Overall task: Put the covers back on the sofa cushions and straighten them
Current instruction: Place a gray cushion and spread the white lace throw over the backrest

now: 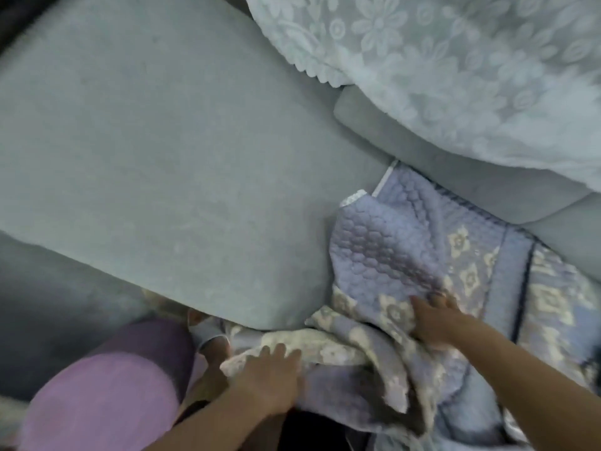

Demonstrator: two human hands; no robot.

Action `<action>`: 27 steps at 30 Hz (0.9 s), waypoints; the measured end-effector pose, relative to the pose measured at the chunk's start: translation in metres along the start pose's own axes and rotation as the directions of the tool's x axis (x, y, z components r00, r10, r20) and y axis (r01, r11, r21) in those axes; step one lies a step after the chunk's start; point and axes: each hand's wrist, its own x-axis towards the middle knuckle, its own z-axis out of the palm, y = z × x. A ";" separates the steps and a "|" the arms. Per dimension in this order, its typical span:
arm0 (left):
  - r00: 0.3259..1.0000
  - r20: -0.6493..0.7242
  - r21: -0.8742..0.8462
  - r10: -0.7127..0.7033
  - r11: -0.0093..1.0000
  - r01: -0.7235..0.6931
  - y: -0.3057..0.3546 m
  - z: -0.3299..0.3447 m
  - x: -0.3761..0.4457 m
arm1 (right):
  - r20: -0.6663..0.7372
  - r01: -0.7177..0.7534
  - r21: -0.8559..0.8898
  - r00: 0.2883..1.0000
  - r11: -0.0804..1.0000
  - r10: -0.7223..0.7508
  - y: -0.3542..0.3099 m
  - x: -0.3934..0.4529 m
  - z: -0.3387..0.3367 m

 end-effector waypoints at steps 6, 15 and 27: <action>0.985 -0.113 -0.290 -0.129 0.953 0.091 -0.031 0.007 0.025 | -0.583 0.032 0.280 0.800 0.959 0.143 -0.011 -0.003 0.028; 0.992 0.014 -0.936 -0.122 0.347 0.056 0.062 0.004 0.053 | -0.709 0.369 -0.141 0.610 0.919 -0.354 -0.120 0.035 -0.040; 0.979 0.121 -0.716 -0.162 -0.697 -0.027 0.129 -0.006 0.063 | -0.418 0.214 -0.171 0.868 0.962 -0.267 -0.019 0.022 -0.104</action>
